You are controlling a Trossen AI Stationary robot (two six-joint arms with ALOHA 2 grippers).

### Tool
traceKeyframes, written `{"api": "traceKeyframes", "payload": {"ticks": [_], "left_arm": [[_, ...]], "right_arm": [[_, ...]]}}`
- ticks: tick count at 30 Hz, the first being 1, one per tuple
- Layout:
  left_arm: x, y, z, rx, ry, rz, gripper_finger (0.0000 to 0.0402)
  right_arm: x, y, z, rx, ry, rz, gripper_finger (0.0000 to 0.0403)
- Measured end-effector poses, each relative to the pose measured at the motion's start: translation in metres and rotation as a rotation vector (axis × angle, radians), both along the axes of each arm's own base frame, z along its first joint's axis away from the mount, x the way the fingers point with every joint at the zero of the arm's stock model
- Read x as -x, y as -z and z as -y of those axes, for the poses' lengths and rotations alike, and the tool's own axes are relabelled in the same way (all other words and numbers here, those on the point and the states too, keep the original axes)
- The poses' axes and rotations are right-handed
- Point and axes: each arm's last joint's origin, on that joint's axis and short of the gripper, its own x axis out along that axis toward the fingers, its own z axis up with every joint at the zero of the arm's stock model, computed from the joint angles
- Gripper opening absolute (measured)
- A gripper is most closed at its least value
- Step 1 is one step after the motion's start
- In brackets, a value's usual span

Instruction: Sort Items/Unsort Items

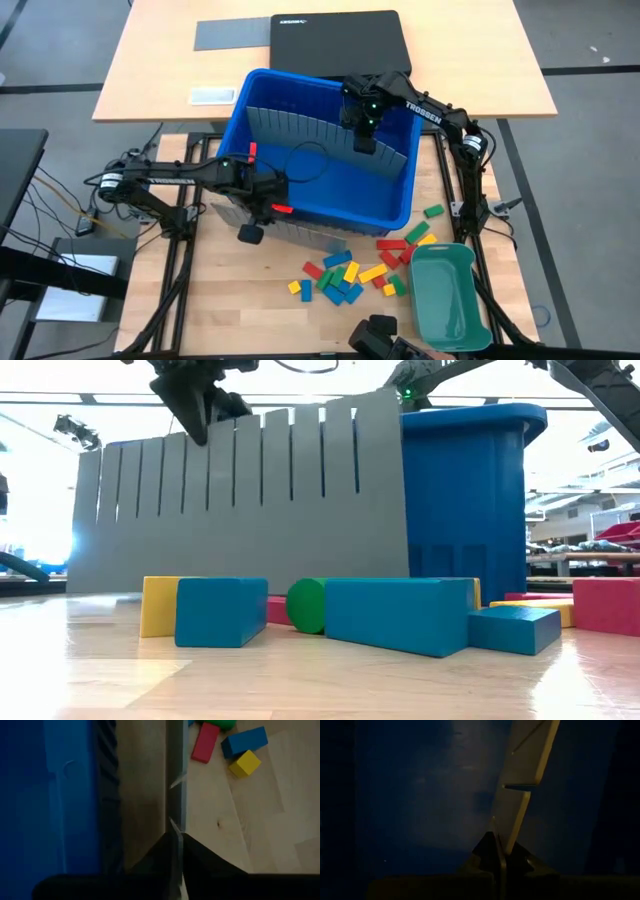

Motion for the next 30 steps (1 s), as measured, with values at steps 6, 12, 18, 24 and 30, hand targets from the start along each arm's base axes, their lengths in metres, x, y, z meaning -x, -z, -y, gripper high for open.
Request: {"api": "traceKeyframes", "payload": {"ticks": [6, 12, 18, 24, 30], "left_arm": [[0.002, 0.001, 0.0, 0.003, -0.039, -0.023, 0.0094], [0.006, -0.016, -0.002, -0.056, -0.065, -0.037, 0.0124], [0.01, -0.055, -0.005, -0.13, -0.1, 0.036, 0.0127], [0.02, -0.097, -0.016, -0.157, -0.242, 0.136, 0.0127], [0.028, -0.145, -0.049, -0.003, -0.432, 0.388, 0.0125]], "right_arm": [[0.0, 0.0, 0.0, 0.0, 0.0, 0.0, 0.0004], [0.0, 0.0, 0.0, 0.001, 0.0, 0.001, 0.0004], [0.0, 0.0, 0.0, 0.002, 0.0, 0.001, 0.0004], [0.0, 0.0, 0.0, 0.001, 0.0, 0.001, 0.0004], [0.0, 0.0, 0.0, -0.002, 0.0, -0.002, 0.0011]]}}
